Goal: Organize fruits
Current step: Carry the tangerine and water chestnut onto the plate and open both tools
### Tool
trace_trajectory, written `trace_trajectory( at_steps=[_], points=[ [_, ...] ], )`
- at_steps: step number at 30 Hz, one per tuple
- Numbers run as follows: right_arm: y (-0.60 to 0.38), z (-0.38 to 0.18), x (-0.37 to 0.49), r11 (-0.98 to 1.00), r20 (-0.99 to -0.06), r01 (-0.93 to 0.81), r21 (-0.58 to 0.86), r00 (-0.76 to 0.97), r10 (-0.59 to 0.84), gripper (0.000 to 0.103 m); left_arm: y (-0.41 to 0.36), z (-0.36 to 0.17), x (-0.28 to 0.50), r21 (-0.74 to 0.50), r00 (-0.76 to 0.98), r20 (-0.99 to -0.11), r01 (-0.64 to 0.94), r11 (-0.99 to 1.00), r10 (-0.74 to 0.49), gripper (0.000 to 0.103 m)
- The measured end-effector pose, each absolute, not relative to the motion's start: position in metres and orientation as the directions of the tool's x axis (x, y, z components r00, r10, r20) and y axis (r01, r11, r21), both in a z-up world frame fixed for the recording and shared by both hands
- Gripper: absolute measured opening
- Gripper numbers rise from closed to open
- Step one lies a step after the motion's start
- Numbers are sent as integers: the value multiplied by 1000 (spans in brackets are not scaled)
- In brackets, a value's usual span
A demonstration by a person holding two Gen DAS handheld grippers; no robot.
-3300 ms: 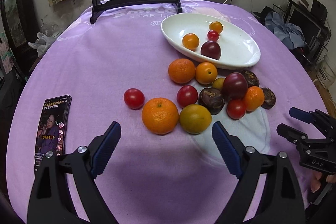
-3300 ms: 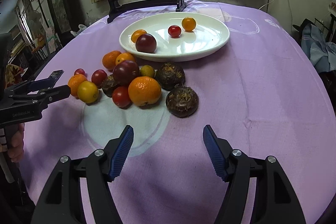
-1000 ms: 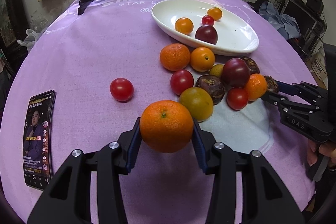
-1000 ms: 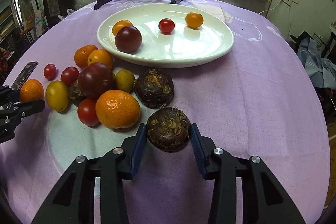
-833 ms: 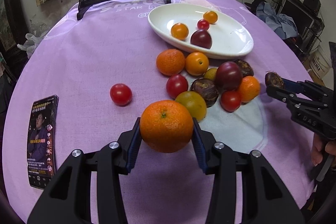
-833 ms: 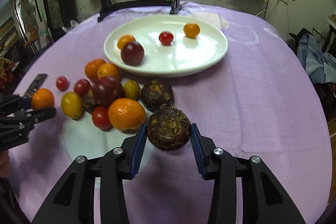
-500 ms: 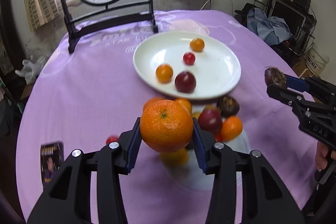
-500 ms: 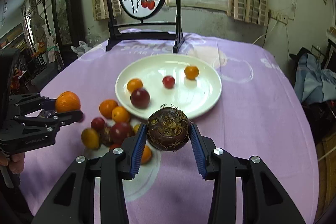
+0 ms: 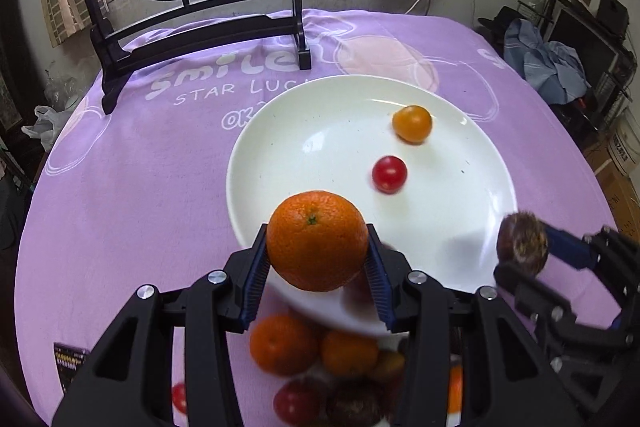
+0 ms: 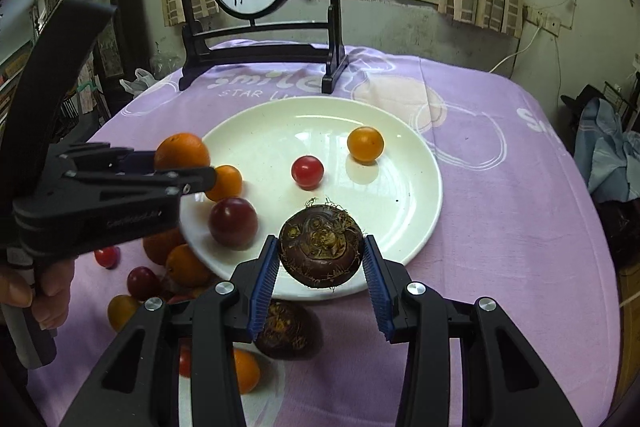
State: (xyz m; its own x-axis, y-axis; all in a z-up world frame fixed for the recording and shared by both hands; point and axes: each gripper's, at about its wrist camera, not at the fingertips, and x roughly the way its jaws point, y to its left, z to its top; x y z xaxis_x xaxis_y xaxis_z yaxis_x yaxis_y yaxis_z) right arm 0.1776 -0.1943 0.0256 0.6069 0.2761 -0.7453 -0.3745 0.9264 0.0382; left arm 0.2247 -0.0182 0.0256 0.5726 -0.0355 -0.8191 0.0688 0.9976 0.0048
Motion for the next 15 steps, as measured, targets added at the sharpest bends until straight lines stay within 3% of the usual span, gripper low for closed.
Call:
trace_trajectory(
  at_steps=[9, 10, 11, 13, 15],
  points=[
    [-195, -2, 199, 931, -775, -359, 72, 568, 279, 44, -37, 7, 265, 26, 551, -834, 92, 995, -29, 45],
    [-196, -3, 200, 932, -775, -355, 76, 567, 280, 48, -38, 5, 267, 23, 555, -831, 94, 995, -33, 46],
    [-197, -3, 200, 933, -771, -350, 78, 572, 279, 57, -39, 5, 267, 23, 561, -827, 93, 995, -33, 51],
    [-197, -2, 198, 935, -765, -348, 67, 584, 272, 59, -40, 6, 266, 34, 577, -816, 90, 995, -24, 66],
    [-198, 0, 196, 933, -761, -354, 65, 588, 276, 59, -40, 10, 262, 42, 593, -805, 91, 995, -20, 69]
  ],
)
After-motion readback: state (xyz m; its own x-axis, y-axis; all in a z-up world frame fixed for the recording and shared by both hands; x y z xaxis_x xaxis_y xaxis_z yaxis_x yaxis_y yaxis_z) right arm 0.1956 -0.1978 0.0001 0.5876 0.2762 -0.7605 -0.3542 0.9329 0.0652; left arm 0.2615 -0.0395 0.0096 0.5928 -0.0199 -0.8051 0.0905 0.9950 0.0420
